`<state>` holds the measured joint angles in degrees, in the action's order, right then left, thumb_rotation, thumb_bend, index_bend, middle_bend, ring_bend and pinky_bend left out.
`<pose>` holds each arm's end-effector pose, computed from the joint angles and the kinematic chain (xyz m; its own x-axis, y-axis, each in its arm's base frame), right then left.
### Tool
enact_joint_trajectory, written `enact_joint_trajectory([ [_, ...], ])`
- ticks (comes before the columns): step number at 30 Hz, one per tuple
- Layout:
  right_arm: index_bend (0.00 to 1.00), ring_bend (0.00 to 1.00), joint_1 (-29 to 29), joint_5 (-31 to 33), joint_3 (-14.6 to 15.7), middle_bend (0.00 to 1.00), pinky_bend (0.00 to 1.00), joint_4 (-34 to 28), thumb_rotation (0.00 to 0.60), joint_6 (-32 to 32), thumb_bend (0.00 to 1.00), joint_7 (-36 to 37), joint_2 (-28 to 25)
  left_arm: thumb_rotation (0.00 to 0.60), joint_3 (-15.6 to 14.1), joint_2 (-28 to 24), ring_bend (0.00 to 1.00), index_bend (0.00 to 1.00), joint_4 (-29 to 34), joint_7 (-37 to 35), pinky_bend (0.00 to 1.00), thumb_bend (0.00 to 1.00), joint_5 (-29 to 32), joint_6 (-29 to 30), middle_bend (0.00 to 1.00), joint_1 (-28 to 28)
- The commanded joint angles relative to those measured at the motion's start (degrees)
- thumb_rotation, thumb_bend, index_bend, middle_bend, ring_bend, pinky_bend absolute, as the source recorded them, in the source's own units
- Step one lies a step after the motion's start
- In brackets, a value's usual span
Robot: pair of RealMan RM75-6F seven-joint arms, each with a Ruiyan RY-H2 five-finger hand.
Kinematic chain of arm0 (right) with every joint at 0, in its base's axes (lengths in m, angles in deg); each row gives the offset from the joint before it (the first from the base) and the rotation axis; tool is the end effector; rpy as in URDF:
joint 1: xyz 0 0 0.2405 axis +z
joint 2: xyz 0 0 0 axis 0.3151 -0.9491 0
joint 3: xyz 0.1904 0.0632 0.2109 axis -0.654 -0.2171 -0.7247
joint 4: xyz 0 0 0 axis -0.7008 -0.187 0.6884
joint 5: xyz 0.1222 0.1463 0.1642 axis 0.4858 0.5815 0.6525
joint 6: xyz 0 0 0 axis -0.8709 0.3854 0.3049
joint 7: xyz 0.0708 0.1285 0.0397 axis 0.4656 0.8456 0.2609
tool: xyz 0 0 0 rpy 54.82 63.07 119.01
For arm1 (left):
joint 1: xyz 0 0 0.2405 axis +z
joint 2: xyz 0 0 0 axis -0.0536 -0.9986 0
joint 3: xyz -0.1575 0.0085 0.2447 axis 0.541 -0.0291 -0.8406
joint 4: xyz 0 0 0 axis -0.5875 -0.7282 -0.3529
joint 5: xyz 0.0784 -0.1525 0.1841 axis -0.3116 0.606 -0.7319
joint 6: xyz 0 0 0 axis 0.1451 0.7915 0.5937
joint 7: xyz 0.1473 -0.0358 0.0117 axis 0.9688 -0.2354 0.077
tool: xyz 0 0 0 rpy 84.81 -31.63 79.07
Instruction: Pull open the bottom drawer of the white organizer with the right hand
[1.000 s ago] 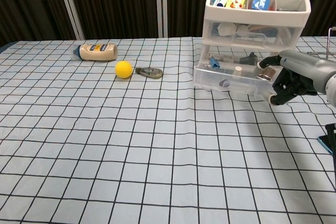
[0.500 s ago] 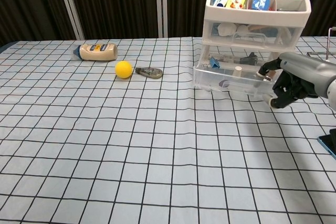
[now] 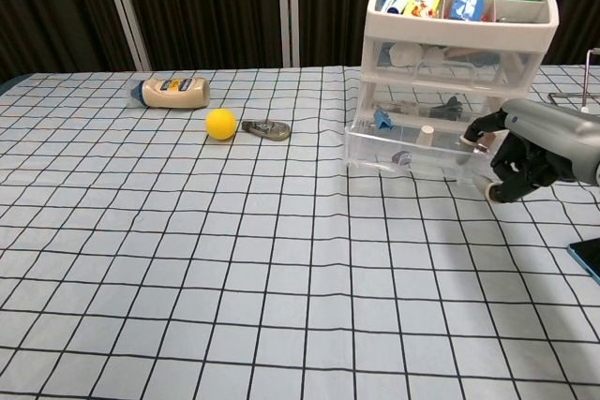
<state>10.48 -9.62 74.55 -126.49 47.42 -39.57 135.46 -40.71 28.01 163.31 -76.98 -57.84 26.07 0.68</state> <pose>-0.1814 -0.3051 -0.0411 0.2481 -0.2388 0.9389 -0.9667 0.0012 0.2557 -0.3462 0.1659 0.1393 0.4787 0.0566 0.8761 0.8775 0.0009 -0.4795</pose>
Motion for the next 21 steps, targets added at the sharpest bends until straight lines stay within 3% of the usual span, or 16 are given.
enact_joint_trajectory([
  [1, 0.44, 0.87, -0.1, -0.5, 0.3, 0.88, 0.91, -0.3, 0.600, 0.2, 0.39, 0.2, -0.1, 0.600, 0.0, 0.0, 0.00, 0.00, 0.0, 0.0, 0.00, 0.02, 0.1, 0.0, 0.00, 0.0],
  [5, 0.38, 0.87, 0.0, -1.3, 0.3, 0.88, 0.91, -0.4, 0.600, 0.4, 0.37, 1.0, 0.0, 0.600, 0.1, 0.0, 0.00, 0.00, 0.1, 0.0, 0.00, 0.02, 0.2, 0.0, 0.00, 0.0],
  [11, 0.32, 0.86, 0.1, -2.7, 0.1, 0.87, 0.91, -0.4, 0.600, 0.7, 0.23, 2.2, -0.2, 0.600, 0.2, -0.1, 0.00, 0.00, 0.0, -0.3, 0.00, 0.02, 0.4, 0.0, 0.00, 0.1],
  [21, 0.29, 0.86, 0.3, -7.8, 0.1, 0.87, 0.91, -5.8, 0.600, 3.6, 0.19, 0.5, -2.6, 0.600, 0.6, -0.2, 0.00, 0.00, -0.5, -1.2, 0.00, 0.02, 0.9, 0.1, 0.00, 0.0],
])
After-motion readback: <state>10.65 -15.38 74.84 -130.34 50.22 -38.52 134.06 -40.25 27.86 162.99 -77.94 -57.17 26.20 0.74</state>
